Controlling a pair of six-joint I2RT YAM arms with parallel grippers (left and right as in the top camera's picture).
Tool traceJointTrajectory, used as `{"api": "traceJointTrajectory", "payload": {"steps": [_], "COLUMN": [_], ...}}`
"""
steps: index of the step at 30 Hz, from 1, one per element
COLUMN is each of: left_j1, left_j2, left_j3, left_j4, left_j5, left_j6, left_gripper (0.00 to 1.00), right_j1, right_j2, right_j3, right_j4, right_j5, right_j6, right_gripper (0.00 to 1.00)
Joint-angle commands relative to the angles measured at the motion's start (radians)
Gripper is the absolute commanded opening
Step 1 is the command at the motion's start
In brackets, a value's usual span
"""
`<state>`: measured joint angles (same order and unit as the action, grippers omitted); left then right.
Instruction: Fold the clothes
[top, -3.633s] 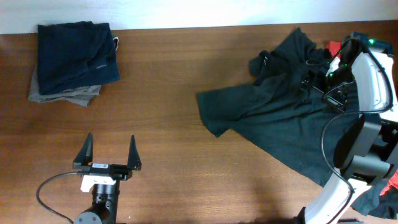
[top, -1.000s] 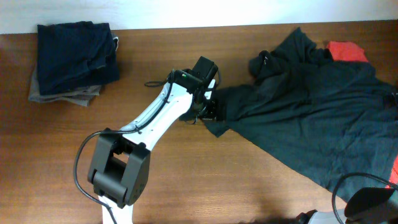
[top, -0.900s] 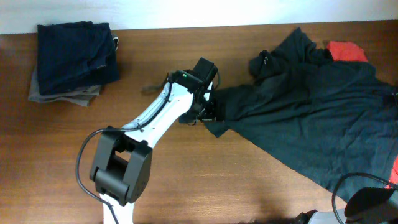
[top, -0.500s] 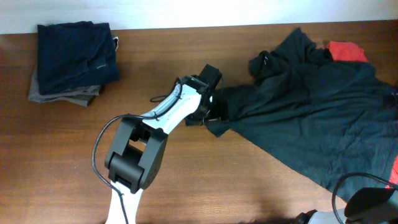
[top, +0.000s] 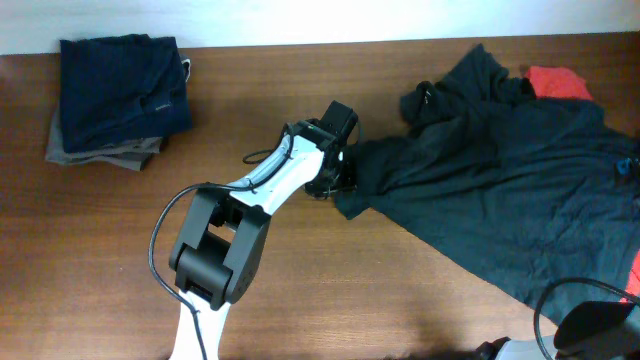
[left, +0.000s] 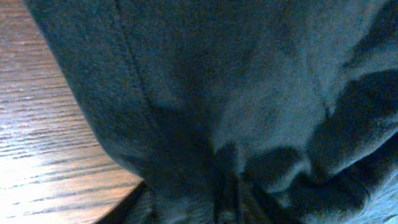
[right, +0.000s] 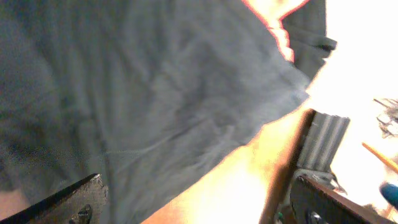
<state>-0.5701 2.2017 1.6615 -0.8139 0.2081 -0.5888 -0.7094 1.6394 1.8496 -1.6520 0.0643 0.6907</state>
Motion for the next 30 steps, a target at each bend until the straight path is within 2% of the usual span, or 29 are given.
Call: {"api": "traceJointTrajectory", "payload": {"steps": [1,5,7,13,15,19,25,30], "left_j1": [-0.004,0.004,0.008,0.021,0.024,0.023,0.023,0.024], "left_j2": [0.018,0.018,0.018,0.018,0.018,0.018,0.018,0.018], "left_j3": [0.004,0.004,0.004,0.004,0.004,0.004,0.004,0.004], "left_j4": [0.001,0.003,0.003,0.002,0.002,0.002,0.003,0.003], "left_j5": [-0.003,-0.004,-0.004,-0.003,-0.003,-0.003,-0.003,-0.003], "left_j6": [-0.001,-0.001,-0.001,0.011,0.018,0.025,0.029,0.03], "left_gripper": [0.28,0.06,0.01,0.01,0.01,0.01,0.01,0.01], "right_j1": [-0.006,-0.006,-0.011,-0.073,-0.126,-0.173,-0.201,-0.203], "right_j2": [-0.054,-0.128,-0.166,-0.295,-0.316,-0.309,-0.308,-0.308], "right_j3": [0.0,-0.078,-0.148,-0.477,-0.599,-0.702,-0.834,-0.93], "right_j4": [-0.047,-0.046,-0.038,0.108,0.2,0.277,0.334,0.446], "right_j5": [0.16,0.155,0.154,0.118,0.071,-0.002,-0.001,-0.006], "right_j6": [0.137,0.137,0.15,0.158,0.1,0.046,0.077,0.077], "right_gripper": [0.99,0.99,0.99,0.99,0.99,0.99,0.99,0.99]}}
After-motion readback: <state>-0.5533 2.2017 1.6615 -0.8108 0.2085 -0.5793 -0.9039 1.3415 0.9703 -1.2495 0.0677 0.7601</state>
